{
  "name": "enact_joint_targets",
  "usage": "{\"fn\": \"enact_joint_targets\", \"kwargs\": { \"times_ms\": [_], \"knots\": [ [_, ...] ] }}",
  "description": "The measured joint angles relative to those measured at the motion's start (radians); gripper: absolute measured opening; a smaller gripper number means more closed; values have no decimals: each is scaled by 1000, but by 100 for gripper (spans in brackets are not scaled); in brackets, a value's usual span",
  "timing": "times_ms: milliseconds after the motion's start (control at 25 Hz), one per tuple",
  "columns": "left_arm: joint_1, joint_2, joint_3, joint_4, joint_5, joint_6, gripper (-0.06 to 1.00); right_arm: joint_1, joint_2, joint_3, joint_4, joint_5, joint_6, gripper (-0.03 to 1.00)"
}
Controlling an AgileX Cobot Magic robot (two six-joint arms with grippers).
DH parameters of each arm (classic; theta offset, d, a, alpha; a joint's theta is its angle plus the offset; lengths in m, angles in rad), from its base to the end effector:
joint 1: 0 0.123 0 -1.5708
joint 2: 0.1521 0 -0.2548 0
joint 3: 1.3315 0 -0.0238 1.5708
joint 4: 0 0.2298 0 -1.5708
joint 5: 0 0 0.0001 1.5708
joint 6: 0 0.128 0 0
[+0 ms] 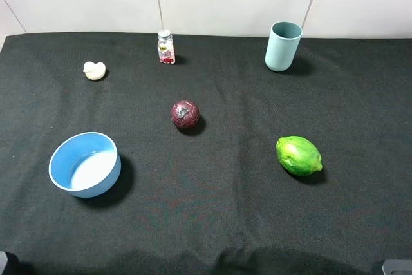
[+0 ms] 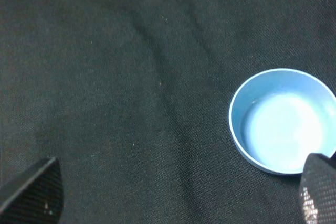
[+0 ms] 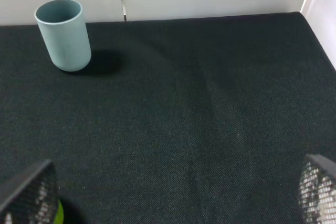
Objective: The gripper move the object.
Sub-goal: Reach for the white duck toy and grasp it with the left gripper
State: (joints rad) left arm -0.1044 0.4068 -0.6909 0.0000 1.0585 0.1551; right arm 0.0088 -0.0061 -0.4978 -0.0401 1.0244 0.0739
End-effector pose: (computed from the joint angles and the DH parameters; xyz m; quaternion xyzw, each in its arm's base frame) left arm 0.0879 -0.0092 0.2824 0.1170 0.8964 0.0108 0.4274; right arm 0.0416 -0.0040 0.2541 0.0279 0.8419 0.0022 0.5388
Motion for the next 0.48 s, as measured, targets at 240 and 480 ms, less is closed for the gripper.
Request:
{"fn": "enact_joint_targets", "kwargs": {
  "times_ms": [240, 480],
  "knots": [
    [0, 185, -112, 0, 38, -1, 95, 0, 0, 0, 0, 0, 0, 69],
    [0, 344, -213, 0, 86, -10, 95, 0, 0, 0, 0, 0, 0, 69]
  ]
}}
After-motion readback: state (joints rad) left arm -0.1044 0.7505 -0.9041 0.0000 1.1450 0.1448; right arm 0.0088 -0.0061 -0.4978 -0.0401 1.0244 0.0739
